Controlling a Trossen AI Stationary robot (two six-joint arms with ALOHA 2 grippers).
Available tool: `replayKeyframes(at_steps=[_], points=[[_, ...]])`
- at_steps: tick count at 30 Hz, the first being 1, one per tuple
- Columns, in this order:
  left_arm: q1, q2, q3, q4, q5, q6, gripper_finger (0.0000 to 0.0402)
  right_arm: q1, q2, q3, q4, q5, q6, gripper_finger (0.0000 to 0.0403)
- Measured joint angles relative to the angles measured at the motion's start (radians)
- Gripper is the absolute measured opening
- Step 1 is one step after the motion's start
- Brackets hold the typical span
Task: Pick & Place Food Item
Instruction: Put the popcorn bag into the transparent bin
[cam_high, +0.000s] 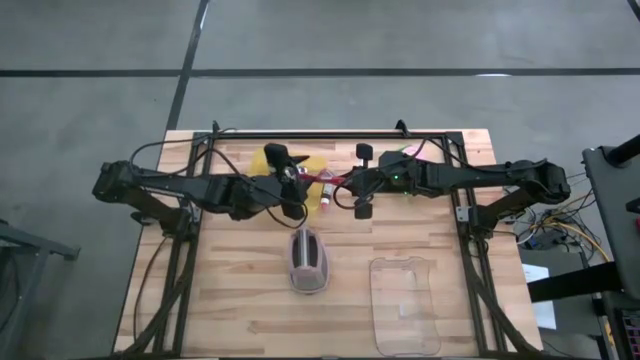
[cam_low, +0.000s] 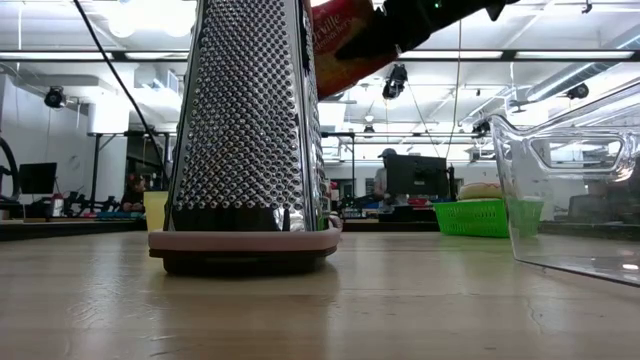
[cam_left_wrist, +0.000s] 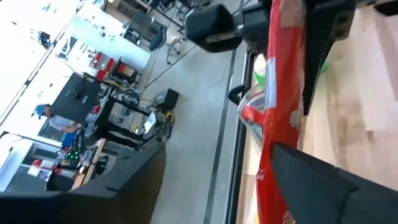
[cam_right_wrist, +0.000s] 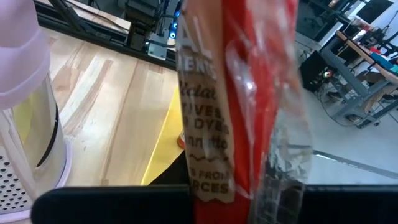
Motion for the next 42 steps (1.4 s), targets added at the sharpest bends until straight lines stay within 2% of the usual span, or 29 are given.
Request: replayKeyframes(at_steps=[4,12,15,19,22,27,30,34,42], points=[[0.0,0.0,0.0,-0.003,-0.06,0.001,0.0315,0.0,0.0,0.0,0.0,0.0,0.0,0.0024],[0.0,-0.026,0.0,-0.012,-0.099,0.023,0.0315,0.0,-0.008,0.0,-0.005,0.014,0.003,0.0024],[0.0,-0.051,0.0,-0.035,-0.144,0.022,0.0317,0.0,-0.008,0.0,-0.026,0.021,0.005,0.0024],[0.0,-0.11,0.0,-0.122,-0.165,-0.076,0.0317,0.0,-0.022,0.0,-0.117,0.049,0.028,0.0024],[-0.002,-0.146,-0.009,-0.193,-0.131,-0.18,0.0315,0.014,-0.047,0.0,-0.199,0.087,0.049,0.0024],[-0.002,-0.179,-0.022,-0.255,-0.084,-0.279,0.0317,0.073,-0.116,0.004,-0.336,0.149,0.094,0.0024],[-0.002,-0.18,-0.051,-0.259,-0.076,-0.283,0.0317,0.117,-0.167,0.004,-0.429,0.156,0.149,0.0024],[-0.002,-0.18,-0.087,-0.26,-0.073,-0.286,0.0315,0.207,-0.227,0.004,-0.557,0.247,0.23,0.0024],[-0.001,-0.183,-0.141,-0.259,-0.08,-0.314,0.0317,0.396,-0.286,0.079,-0.867,0.273,0.488,0.0024]])
